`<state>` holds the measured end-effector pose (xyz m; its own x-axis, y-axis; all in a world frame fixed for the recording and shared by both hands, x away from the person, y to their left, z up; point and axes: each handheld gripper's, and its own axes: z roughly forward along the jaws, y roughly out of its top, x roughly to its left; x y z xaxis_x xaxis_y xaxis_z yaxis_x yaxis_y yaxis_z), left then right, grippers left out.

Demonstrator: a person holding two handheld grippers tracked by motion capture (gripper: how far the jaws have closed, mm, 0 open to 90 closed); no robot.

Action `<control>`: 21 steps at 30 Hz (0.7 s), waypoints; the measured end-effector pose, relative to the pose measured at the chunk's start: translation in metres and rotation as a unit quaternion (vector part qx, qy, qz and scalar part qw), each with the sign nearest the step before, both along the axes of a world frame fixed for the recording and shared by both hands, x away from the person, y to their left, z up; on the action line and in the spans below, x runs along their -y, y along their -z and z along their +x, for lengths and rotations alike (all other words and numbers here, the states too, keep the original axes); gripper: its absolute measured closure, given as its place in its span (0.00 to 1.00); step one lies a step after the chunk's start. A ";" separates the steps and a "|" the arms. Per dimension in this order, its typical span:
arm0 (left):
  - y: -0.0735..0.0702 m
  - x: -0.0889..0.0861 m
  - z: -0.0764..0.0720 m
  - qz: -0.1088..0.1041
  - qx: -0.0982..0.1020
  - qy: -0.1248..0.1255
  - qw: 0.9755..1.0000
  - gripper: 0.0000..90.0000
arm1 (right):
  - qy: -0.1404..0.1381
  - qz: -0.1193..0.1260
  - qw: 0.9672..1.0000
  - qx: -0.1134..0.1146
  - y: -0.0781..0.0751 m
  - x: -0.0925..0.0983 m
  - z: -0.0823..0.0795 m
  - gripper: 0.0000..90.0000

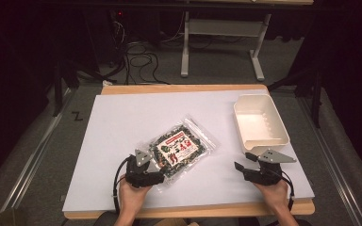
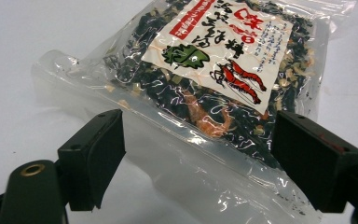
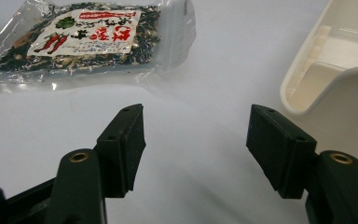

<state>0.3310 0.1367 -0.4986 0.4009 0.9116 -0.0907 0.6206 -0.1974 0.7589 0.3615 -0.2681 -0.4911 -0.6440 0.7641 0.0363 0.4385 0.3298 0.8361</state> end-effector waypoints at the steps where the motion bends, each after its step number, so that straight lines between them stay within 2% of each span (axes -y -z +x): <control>1: 0.000 0.000 0.000 0.000 -0.001 0.000 1.000 0.20 | -0.001 -0.001 1.000 0.000 0.000 0.000 0.000 0.42; 4: -0.002 0.002 -0.001 0.003 0.000 0.002 1.000 0.21 | 0.007 0.004 1.000 0.013 0.000 0.001 -0.001 0.42; 11: -0.004 0.003 -0.002 0.002 0.007 0.000 1.000 0.23 | 0.006 0.006 1.000 -0.003 0.003 0.001 0.002 0.43; 16: -0.002 -0.001 -0.002 -0.005 0.006 -0.015 1.000 0.23 | 0.006 0.008 1.000 0.008 0.000 0.001 0.000 0.40; 21: -0.004 -0.005 0.000 -0.004 0.009 -0.017 1.000 0.23 | 0.008 -0.006 1.000 -0.004 0.005 -0.001 0.002 0.40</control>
<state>0.3309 0.1420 -0.4942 0.3721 0.9238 -0.0901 0.6126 -0.1715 0.7716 0.3636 -0.2670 -0.4957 -0.6313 0.7750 0.0309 0.4498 0.3334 0.8286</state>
